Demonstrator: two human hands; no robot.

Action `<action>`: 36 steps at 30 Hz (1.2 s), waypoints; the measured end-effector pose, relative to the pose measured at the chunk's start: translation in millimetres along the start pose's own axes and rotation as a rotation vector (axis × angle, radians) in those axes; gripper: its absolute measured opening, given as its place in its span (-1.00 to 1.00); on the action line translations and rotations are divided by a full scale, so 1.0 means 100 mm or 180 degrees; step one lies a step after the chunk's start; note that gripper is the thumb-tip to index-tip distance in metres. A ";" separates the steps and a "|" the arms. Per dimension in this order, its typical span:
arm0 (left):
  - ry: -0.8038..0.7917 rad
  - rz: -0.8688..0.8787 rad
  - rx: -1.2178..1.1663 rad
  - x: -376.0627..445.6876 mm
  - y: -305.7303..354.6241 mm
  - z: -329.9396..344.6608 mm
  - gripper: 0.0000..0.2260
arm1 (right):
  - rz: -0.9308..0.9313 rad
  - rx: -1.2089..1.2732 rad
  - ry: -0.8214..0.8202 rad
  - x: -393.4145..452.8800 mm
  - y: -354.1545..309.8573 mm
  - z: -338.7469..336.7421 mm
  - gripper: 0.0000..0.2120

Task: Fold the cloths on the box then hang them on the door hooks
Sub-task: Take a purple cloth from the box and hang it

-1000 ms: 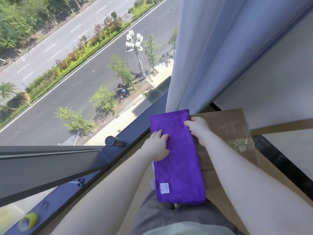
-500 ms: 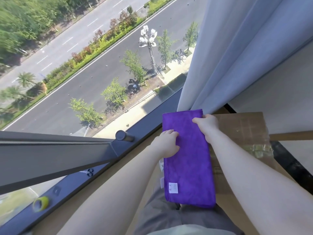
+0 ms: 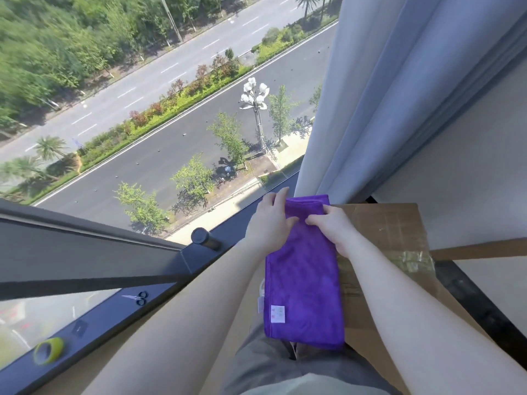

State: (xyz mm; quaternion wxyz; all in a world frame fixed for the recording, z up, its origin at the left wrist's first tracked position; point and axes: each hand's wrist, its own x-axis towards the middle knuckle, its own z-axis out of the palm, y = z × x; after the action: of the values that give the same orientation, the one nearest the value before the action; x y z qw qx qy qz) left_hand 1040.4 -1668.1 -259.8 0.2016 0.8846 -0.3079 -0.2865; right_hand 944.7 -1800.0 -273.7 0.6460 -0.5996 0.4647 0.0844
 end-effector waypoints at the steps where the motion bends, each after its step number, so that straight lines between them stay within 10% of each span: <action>1: -0.0007 0.0050 0.0105 -0.02 0.02 -0.04 -0.34 | -0.0056 -0.0014 -0.0059 -0.06 -0.01 -0.02 -0.78; 5: -0.0500 0.0105 0.1037 -0.14 0.07 -0.20 -0.32 | -0.0244 0.0001 -0.0250 -0.27 -0.03 -0.10 -0.78; 10: -0.0442 -0.0122 0.1238 -0.41 0.07 -0.43 -0.84 | -0.0444 -0.0020 -0.0493 -0.52 -0.09 -0.15 -0.77; 21: 0.0363 -0.1052 -0.1841 -1.45 -0.19 -0.59 -0.76 | -0.0689 0.0419 -0.0919 -0.94 -0.12 0.15 -0.81; 36: 0.2375 -0.1049 -0.3448 -2.90 -0.72 -0.65 -0.83 | -0.1118 0.0120 -0.1271 -1.79 -0.22 1.01 -0.94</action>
State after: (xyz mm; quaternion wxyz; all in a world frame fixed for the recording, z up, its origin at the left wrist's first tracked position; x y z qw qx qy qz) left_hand 924.8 -1412.2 -138.3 0.6629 0.7337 0.1082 -0.1028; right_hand 910.4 -1639.2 -148.4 0.7407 -0.6304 0.2184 0.0789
